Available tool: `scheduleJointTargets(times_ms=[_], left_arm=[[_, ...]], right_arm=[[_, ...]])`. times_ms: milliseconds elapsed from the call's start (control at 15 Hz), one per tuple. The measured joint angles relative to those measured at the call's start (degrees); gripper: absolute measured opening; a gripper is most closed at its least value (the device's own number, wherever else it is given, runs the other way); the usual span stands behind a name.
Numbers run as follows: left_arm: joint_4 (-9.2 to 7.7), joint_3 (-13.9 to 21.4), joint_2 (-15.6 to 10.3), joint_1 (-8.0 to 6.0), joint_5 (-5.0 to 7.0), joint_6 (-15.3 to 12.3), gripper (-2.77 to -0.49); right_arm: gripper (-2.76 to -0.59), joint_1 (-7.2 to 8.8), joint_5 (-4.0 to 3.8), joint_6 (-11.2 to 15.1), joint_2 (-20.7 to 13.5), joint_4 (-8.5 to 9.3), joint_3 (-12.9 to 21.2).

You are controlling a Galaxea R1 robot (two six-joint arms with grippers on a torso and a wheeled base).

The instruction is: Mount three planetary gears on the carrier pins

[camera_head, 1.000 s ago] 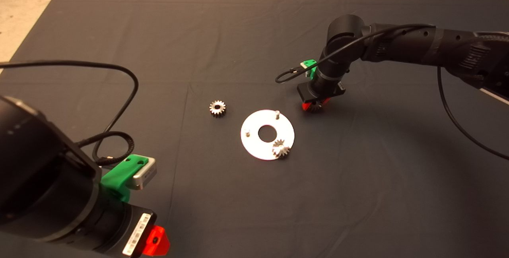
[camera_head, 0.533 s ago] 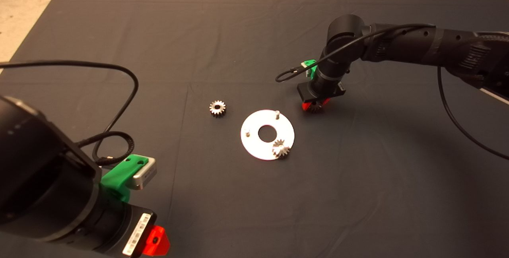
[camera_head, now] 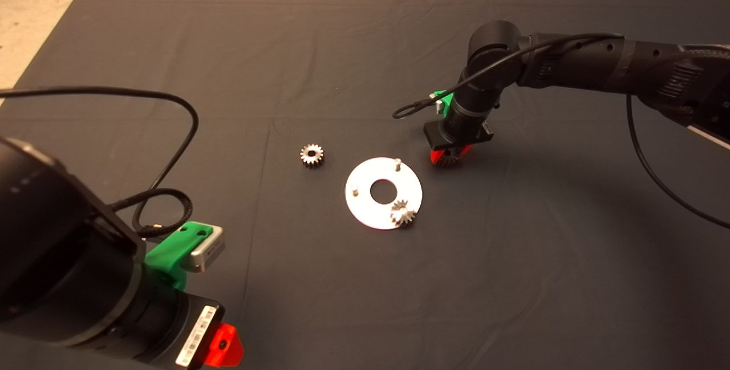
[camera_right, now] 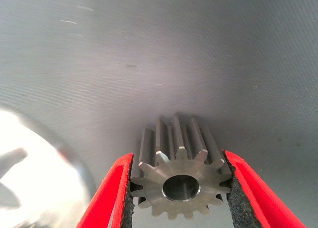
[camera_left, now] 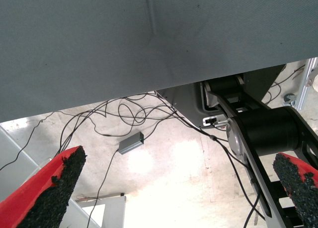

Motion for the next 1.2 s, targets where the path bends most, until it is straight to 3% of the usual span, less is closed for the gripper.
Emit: scheduleJointTargets(times_ms=[200,667,1000,1200], left_arm=[[0.00,0.0,0.0,0.00,0.02,0.0,-0.51],[-0.24,0.0,0.0,0.00,0.00,0.0,-0.51],[-0.27,0.0,0.0,0.00,0.00,0.0,-0.51],[-0.28,0.0,0.0,0.00,0.00,0.0,-0.51]], right_arm=[[-2.28,1.75,0.09,0.0,0.3,0.41,0.1],[-2.28,1.91,-0.17,0.0,6.2,1.51,-1.2],[-2.28,3.58,-0.67,0.0,7.1,1.71,-1.5],[-2.28,3.70,-1.24,0.0,8.0,1.82,-1.5]])
